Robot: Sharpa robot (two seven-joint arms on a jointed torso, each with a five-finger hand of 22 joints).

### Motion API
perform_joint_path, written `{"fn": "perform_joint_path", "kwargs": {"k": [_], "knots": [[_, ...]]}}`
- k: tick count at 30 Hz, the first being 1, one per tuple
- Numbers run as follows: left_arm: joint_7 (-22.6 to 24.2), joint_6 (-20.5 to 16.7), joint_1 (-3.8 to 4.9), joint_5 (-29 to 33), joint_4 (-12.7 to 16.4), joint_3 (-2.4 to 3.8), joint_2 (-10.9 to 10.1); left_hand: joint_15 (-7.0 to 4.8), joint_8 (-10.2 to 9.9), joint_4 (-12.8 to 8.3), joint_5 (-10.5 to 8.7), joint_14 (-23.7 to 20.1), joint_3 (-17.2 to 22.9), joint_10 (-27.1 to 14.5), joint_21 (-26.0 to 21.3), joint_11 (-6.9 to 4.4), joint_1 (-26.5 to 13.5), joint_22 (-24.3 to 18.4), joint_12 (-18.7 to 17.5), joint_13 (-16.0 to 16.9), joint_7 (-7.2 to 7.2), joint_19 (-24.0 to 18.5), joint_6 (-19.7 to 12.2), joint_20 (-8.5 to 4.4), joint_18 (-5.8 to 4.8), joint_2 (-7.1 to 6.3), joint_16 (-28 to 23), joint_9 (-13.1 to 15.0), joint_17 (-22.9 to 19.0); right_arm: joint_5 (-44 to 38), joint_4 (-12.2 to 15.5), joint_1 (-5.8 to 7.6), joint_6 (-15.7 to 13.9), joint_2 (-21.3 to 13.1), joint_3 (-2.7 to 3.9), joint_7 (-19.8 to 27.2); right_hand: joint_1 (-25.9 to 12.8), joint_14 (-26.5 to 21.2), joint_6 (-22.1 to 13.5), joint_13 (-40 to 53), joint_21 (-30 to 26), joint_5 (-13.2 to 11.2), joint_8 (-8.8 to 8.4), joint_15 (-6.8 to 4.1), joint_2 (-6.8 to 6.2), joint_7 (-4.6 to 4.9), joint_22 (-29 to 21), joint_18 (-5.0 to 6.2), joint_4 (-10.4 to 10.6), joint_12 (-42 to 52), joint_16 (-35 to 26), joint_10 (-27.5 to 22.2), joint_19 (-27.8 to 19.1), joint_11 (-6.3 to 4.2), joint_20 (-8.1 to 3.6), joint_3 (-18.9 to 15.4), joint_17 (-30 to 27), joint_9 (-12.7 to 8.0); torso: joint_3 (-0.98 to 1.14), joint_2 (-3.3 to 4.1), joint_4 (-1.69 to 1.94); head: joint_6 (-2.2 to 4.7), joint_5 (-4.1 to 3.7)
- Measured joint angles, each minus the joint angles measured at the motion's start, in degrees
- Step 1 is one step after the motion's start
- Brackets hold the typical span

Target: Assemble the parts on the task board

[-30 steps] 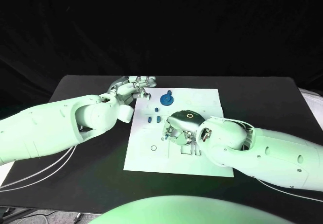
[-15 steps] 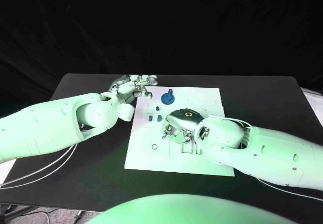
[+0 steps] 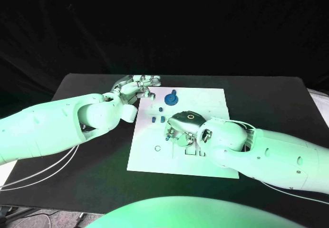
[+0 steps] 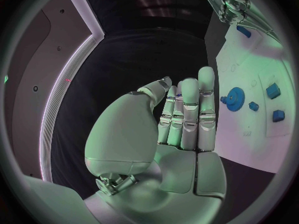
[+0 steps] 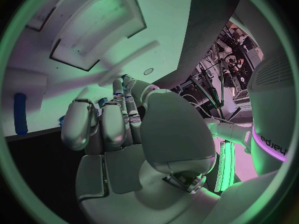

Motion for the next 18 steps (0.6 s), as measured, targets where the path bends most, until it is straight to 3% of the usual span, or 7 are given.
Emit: {"fn": "perform_joint_path", "kwargs": {"k": [7,11,18], "knots": [[-0.17,0.06,0.00,0.00,0.03,0.00,-0.02,0.00,0.00,0.00,0.00,0.00,0.00,0.00,0.00,0.00,0.00,0.00,0.00,0.00,0.00,0.00,0.00,0.00,0.00,0.00,0.00,0.00,0.00,0.00,-0.25,0.05,0.59,0.42,0.05,-0.02,-0.38,0.00,-0.06,0.03,0.00,0.31,-0.14,0.00,-0.38,0.07,-0.06,0.00,0.00,-0.13,0.00,0.03,0.00,0.03,0.00,0.00,0.00,0.01,-0.03,-0.02,-0.01,-0.08,0.02],[-0.27,0.10,0.00,0.00,0.08,0.00,-0.02,0.00,0.00,0.00,0.00,0.00,0.00,0.00,0.01,0.00,0.00,0.00,0.00,0.00,0.00,0.00,0.00,0.00,-0.01,0.00,0.00,0.00,0.00,0.00,-0.62,0.05,0.95,0.91,-0.02,-0.19,-1.93,0.00,-1.44,-0.07,0.00,1.26,-0.31,0.00,-0.98,1.01,-0.24,-0.01,0.34,-1.25,0.00,-1.31,0.00,0.82,0.00,-0.34,0.00,-0.11,-0.03,-0.03,-0.01,-0.08,0.02],[-0.44,0.17,0.00,0.00,0.12,0.00,-0.09,-0.14,0.00,0.00,0.00,-0.16,0.00,0.00,-0.25,0.00,0.00,-0.06,0.22,0.00,0.00,0.00,0.00,0.00,0.00,0.00,0.00,0.01,-0.22,0.00,-1.24,0.07,1.73,1.70,-0.09,-0.59,-3.40,0.00,-5.04,-0.14,-0.34,1.91,-0.29,1.03,-2.45,1.90,-0.76,0.00,0.64,-1.10,0.00,-5.87,-0.30,1.71,0.76,-1.75,-0.10,-1.48,-0.03,-0.02,-0.06,-0.04,-0.01]]}}
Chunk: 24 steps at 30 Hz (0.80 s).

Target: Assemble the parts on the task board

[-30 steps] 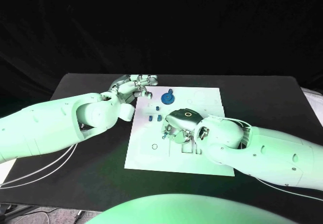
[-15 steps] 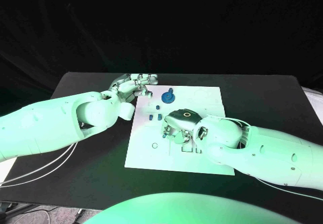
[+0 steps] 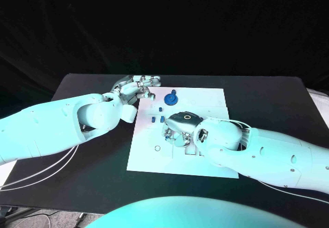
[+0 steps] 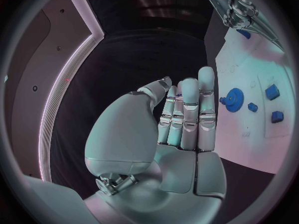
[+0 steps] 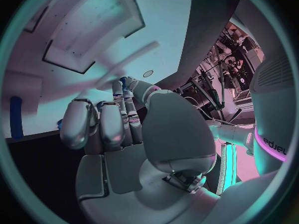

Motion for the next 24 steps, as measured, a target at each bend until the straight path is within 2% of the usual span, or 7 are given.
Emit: {"fn": "perform_joint_path", "kwargs": {"k": [7,10,17,21,24], "knots": [[-0.25,0.16,0.00,0.00,-0.01,0.00,-0.01,0.05,0.00,0.00,0.00,-0.09,0.00,-0.20,0.00,0.20,0.00,-0.06,0.00,0.00,0.21,0.00,-0.21,0.00,0.00,0.00,0.00,0.00,-0.13,0.00,-0.02,0.02,-0.05,-0.02,-0.01,-0.07,-0.22,0.00,-1.74,-0.16,-0.28,0.00,0.00,0.00,-0.22,0.09,-0.54,0.00,-0.22,-0.01,0.00,-2.29,-0.21,0.56,0.58,-0.56,-0.19,-0.70,0.02,-0.02,0.01,-0.03,-0.04],[-0.36,0.24,0.00,0.00,-0.05,0.00,-0.01,0.05,0.00,0.15,0.00,-0.09,-0.15,-0.20,0.00,0.20,0.00,-0.06,0.00,0.00,0.21,0.00,-0.21,0.00,0.00,0.00,0.00,0.00,-0.26,0.01,0.44,-0.02,-0.32,-0.68,-0.06,-0.07,-0.22,0.00,-2.70,-0.31,-0.46,0.00,0.00,0.42,-0.23,0.07,-0.82,0.00,-0.40,-0.04,0.00,-3.96,-0.22,0.74,0.59,-1.07,-0.36,-1.03,0.03,-0.03,0.02,-0.06,-0.04],[-0.54,0.41,0.00,0.00,-0.21,0.00,-0.03,0.06,0.00,0.15,0.00,-0.09,-0.15,-0.20,0.00,0.20,0.00,-0.05,0.00,0.00,0.21,0.00,-0.21,0.00,0.00,0.00,0.00,0.00,-0.26,0.00,3.03,0.01,-2.12,-4.70,-0.02,-0.50,-0.22,0.00,-2.70,-0.01,-0.72,0.00,0.00,0.42,-0.22,0.07,-1.00,0.00,-0.38,0.21,0.00,-4.75,-0.22,0.98,0.59,-1.65,-0.53,-1.19,0.10,-0.05,-0.04,0.12,-0.16],[-0.62,0.48,0.00,0.00,-0.29,0.00,-0.06,0.06,0.00,0.15,0.00,-0.09,-0.15,-0.20,0.00,0.20,0.00,-0.05,0.00,0.00,0.21,0.00,-0.21,0.00,0.00,0.00,0.00,0.00,-0.26,0.00,5.87,1.03,-3.70,-8.18,0.55,-0.66,-0.19,0.00,-2.70,0.07,-0.72,0.00,0.00,0.42,-0.26,0.07,-1.22,0.00,-0.58,0.60,0.00,-4.42,-0.35,0.64,0.73,-2.20,-0.64,-1.30,0.10,-0.05,-0.08,0.35,-0.46],[-0.67,0.52,0.00,0.00,-0.35,0.00,-0.09,0.07,0.00,0.15,0.00,-0.08,-0.15,-0.20,0.00,0.20,0.00,-0.05,0.00,0.00,0.21,0.00,-0.21,0.00,0.00,0.00,0.00,0.01,-0.26,0.07,7.13,2.40,-4.65,-10.65,0.91,-0.90,-0.09,0.00,-3.42,0.00,-1.00,0.00,0.00,0.42,-1.11,-0.65,-1.43,0.00,-0.62,0.60,0.00,-5.58,-0.42,0.41,0.79,-3.18,-0.82,-1.62,0.09,-0.06,-0.11,0.53,-0.69]]}}
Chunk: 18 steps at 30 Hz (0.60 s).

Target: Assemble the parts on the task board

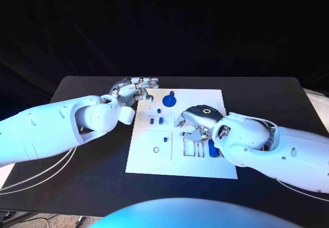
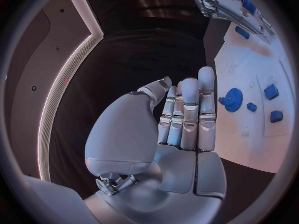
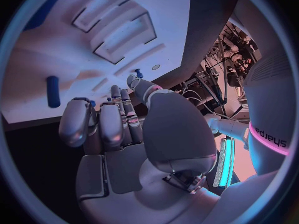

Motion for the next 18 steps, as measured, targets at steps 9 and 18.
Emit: {"fn": "perform_joint_path", "kwargs": {"k": [9,18], "knots": [[-0.09,0.14,0.00,-0.01,-0.04,0.00,0.00,0.03,0.00,-0.16,0.00,0.03,-0.16,0.00,0.00,0.00,0.00,-0.09,0.00,0.00,0.00,0.00,0.00,0.00,0.00,0.00,0.00,0.00,-0.10,0.23,-0.64,3.31,-0.36,-4.53,0.37,-1.35,1.30,-0.10,-2.84,-0.03,-0.63,-0.81,0.00,-1.78,-1.27,-2.70,-0.80,0.00,1.41,-0.39,0.00,-5.49,-0.31,-0.79,-1.38,-7.01,0.00,-0.82,-0.04,-0.01,-0.03,0.64,-0.75],[-0.14,0.38,0.00,-0.03,-0.05,0.00,0.02,0.03,0.00,-0.16,0.00,0.03,-0.16,0.00,0.00,0.00,0.00,-0.09,0.00,0.00,0.00,0.00,0.00,0.00,0.00,0.00,0.00,0.00,-0.09,0.23,-2.57,3.73,2.34,-5.09,0.35,-2.19,3.37,0.07,-2.26,0.15,-0.88,-1.04,0.00,-1.54,0.12,-2.98,-0.95,0.00,2.61,0.68,0.00,-4.42,-0.11,-0.70,-1.58,-9.87,0.18,-0.76,-0.03,0.01,0.00,1.00,-1.13]]}}
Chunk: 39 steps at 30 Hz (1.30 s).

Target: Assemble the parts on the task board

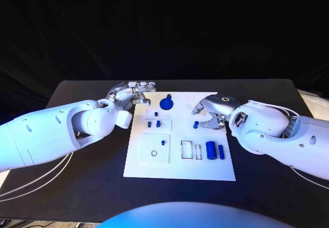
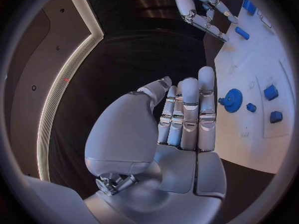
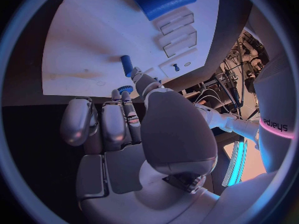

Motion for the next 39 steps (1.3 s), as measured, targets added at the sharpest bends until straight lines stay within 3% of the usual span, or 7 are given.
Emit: {"fn": "perform_joint_path", "kwargs": {"k": [2,11,20,32,35,39], "knots": [[-0.02,0.12,0.00,0.00,-0.02,0.00,0.00,0.19,0.00,0.00,0.00,-0.19,0.00,0.00,0.00,0.00,0.00,0.00,0.00,0.00,0.00,0.00,0.00,0.00,0.00,0.00,-0.23,0.00,-0.08,-0.02,-0.28,-0.01,0.73,0.11,-0.03,-0.01,0.72,-0.07,0.82,0.01,0.00,0.40,0.00,0.71,0.22,0.60,0.00,0.00,0.06,0.42,0.00,1.06,0.06,0.09,0.54,-0.06,-0.07,0.09,0.01,0.02,0.03,0.02,-0.03],[-0.05,0.45,0.00,-0.01,-0.04,0.00,-0.07,0.20,0.00,0.00,0.00,-0.19,0.00,0.00,0.00,0.00,0.00,0.00,0.00,0.00,0.00,0.00,0.00,0.00,-0.01,0.00,-0.23,0.00,-0.08,0.20,-0.82,-0.13,3.63,0.70,-0.16,0.25,1.09,-0.07,3.03,0.01,0.00,0.69,0.23,0.71,0.62,1.34,0.00,0.00,0.06,2.28,-0.22,5.14,0.11,-0.33,0.77,-0.06,-0.25,0.10,-0.02,0.05,0.08,-0.02,0.00],[-0.05,0.61,0.00,-0.01,-0.03,-0.01,-0.09,0.20,0.00,0.00,0.00,-0.19,0.00,0.00,0.00,0.00,0.00,0.01,0.00,0.00,0.00,0.00,0.00,0.00,0.00,0.00,-0.23,0.00,-0.08,0.89,-1.60,-0.24,4.78,1.86,-0.29,0.71,1.53,-0.08,5.36,-0.10,0.00,0.01,0.23,0.71,2.46,2.17,0.21,0.00,0.43,2.87,-0.22,9.13,0.11,-0.48,0.77,2.95,-0.09,0.16,-0.03,0.06,0.08,-0.12,0.06],[-0.07,0.68,0.00,-0.01,-0.03,-0.01,-0.12,0.20,0.00,0.00,0.00,-0.19,0.00,0.00,0.00,0.00,0.00,0.01,0.00,0.00,0.00,0.00,0.00,0.00,0.00,0.00,-0.23,0.00,-0.07,1.39,-2.47,-0.42,3.92,2.76,-0.29,1.12,1.63,-0.10,8.44,-0.23,0.03,-0.66,0.45,0.68,3.48,1.78,0.67,-0.01,0.58,2.69,0.11,12.77,0.35,-1.13,0.52,7.11,0.45,0.46,-0.01,0.08,0.08,-0.38,0.10],[-0.08,0.70,0.00,-0.01,-0.06,-0.01,-0.12,0.06,0.00,0.00,0.00,-0.34,0.00,-0.21,-0.34,-0.21,0.00,-0.09,0.00,0.00,0.00,0.00,0.00,0.00,0.00,0.00,-0.23,0.00,-0.19,1.42,-2.55,-0.50,3.29,2.82,-0.30,1.12,1.49,-0.07,9.42,-0.12,0.32,-1.01,0.87,0.27,3.64,1.75,0.92,0.00,0.21,2.47,0.45,13.88,0.55,-1.42,0.32,8.07,0.77,0.51,-0.01,0.05,0.08,-0.48,0.13],[-0.08,0.73,0.00,-0.01,-0.14,-0.01,-0.12,-0.01,0.00,0.00,0.00,-0.41,0.00,-0.21,-0.34,-0.21,0.00,-0.09,0.00,0.00,0.00,0.00,0.00,0.00,0.00,0.00,-0.23,0.00,-0.19,1.38,-2.22,-0.55,1.89,2.61,-0.35,1.10,1.65,-0.07,10.13,-0.01,0.68,-1.34,1.14,-0.13,3.80,1.49,1.53,-0.01,-0.58,2.25,0.79,14.66,0.84,-1.05,0.03,9.77,1.36,0.86,-0.01,0.03,0.08,-0.52,0.14]]}}
